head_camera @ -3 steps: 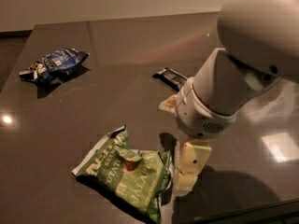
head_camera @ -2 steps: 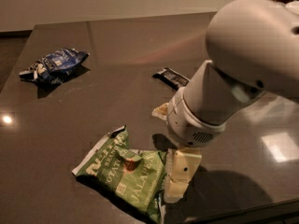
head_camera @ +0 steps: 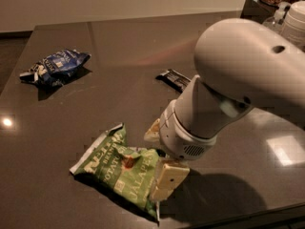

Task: Pick green jalapeno chip bag

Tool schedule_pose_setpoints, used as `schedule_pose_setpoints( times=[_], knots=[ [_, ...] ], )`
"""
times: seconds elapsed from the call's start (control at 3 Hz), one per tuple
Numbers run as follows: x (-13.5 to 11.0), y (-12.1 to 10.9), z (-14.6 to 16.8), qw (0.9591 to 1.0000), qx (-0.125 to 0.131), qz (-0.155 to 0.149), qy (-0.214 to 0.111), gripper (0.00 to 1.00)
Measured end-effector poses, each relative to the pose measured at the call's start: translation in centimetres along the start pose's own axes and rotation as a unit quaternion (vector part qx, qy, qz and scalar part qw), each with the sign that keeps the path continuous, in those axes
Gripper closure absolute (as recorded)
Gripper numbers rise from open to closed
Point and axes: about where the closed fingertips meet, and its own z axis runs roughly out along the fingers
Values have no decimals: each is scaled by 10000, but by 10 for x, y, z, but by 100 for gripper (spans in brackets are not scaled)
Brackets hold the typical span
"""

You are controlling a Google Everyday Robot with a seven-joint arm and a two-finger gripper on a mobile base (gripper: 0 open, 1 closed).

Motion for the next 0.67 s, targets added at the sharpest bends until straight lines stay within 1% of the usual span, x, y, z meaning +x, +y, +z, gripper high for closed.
schedule_pose_setpoints(
  times=[0.33,0.67],
  knots=[
    [-3,0,0,10000,-28,17,-23,50],
    [-9,-4,-9,10000,-2,46,-68,73]
  ],
)
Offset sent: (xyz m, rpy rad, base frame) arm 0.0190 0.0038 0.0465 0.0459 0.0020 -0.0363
